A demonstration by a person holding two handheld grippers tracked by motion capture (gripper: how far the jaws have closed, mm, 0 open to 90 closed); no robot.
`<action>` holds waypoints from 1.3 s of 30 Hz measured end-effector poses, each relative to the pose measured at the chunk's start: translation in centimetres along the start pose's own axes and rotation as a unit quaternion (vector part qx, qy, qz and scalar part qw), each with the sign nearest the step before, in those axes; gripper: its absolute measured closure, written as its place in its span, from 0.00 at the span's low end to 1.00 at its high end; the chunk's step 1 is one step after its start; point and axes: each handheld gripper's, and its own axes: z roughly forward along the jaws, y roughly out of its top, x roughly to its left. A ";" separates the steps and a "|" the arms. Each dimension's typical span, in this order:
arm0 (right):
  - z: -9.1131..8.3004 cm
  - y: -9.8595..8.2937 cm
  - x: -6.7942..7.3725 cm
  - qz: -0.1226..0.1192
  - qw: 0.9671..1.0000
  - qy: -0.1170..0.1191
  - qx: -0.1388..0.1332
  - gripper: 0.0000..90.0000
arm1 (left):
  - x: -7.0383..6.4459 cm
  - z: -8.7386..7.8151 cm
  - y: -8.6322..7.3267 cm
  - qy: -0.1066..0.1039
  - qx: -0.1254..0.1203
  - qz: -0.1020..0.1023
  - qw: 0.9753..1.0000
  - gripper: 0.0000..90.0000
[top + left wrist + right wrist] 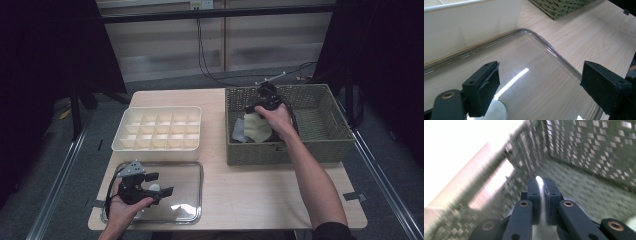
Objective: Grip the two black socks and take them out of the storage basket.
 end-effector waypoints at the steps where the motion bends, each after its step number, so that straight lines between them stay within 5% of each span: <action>1: 0.0 0.5 0.2 0.003 1.000 0.005 -0.008 0.95 | 0.0 0.1 0.0 -0.002 -0.001 -0.001 1.000 0.17; 10: 1.8 1.7 -0.1 0.021 0.999 0.008 -0.038 0.93 | 0.1 0.0 -0.2 -0.002 0.000 0.000 1.000 0.16; 16: 2.5 0.7 -0.9 0.028 0.999 0.001 -0.028 0.72 | 0.2 -0.1 -0.4 -0.002 0.001 -0.004 1.000 0.16; 21: 0.2 -0.2 -1.7 0.028 0.999 -0.019 -0.031 0.53 | 0.2 -0.1 -0.4 -0.002 -0.001 -0.004 1.000 0.16; 30: -3.6 -3.2 -3.6 0.023 0.999 -0.043 0.001 0.66 | -0.2 0.2 -0.2 -0.004 0.002 -0.001 1.000 0.16; 34: -3.3 -3.4 -3.1 0.007 0.999 -0.028 0.031 0.69 | -0.4 0.5 -0.1 -0.003 0.005 0.000 1.000 0.16; 39: -2.2 -3.5 -2.9 0.004 0.997 -0.040 0.069 0.69 | -0.3 0.3 -0.2 -0.002 0.006 0.003 1.000 0.16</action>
